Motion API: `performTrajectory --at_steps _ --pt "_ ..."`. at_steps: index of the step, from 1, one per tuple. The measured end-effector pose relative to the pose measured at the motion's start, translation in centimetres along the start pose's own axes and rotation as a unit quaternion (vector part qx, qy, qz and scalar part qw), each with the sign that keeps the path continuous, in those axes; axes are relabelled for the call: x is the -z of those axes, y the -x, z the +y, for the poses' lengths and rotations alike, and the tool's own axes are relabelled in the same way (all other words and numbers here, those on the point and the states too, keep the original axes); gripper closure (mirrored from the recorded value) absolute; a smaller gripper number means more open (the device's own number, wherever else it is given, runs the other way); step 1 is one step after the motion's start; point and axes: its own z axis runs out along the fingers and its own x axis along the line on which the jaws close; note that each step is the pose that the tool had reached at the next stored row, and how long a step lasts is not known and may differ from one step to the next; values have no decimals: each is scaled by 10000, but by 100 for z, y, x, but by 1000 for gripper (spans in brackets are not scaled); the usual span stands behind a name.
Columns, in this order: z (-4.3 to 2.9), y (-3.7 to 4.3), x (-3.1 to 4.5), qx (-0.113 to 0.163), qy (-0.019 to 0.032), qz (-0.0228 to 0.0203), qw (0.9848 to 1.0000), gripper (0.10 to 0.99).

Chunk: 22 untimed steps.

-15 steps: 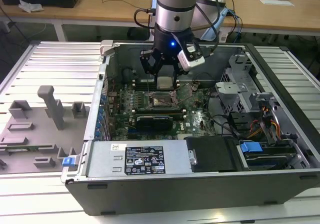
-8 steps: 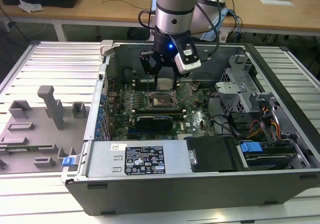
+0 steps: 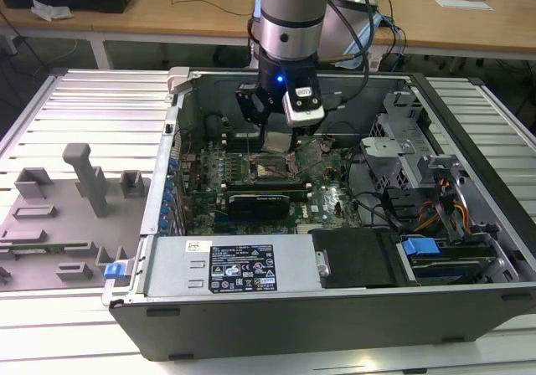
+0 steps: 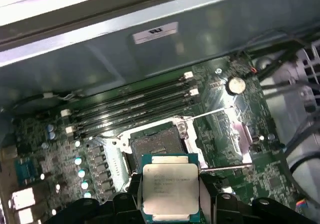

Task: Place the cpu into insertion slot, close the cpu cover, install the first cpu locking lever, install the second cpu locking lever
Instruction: 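Place the cpu into insertion slot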

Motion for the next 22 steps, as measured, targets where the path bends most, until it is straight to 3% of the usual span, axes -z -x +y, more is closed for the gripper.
performTrajectory --at_steps 2,4,8,13,14,15,17,18,19,20,22 --pt "-2 0 -18 -368 3 -34 9993 545" --pt "-2 0 -26 -553 5 -51 9985 545" --pt "-4 1 -50 -1065 10 -98 9943 545" --pt "-7 1 -78 -1698 15 -157 9854 545" --pt "-8 1 -87 -1894 18 -175 9817 545" --pt "-8 1 -91 -1981 18 -183 9800 545" --pt "-9 1 -103 -2243 21 -207 9743 545" --pt "-10 1 -111 -2440 23 -225 9695 545" --pt "-10 1 -114 -2532 23 -234 9671 545" --pt "-11 1 -119 -2670 25 -246 9634 545" --pt "-11 1 -123 -2829 26 -261 9588 545"
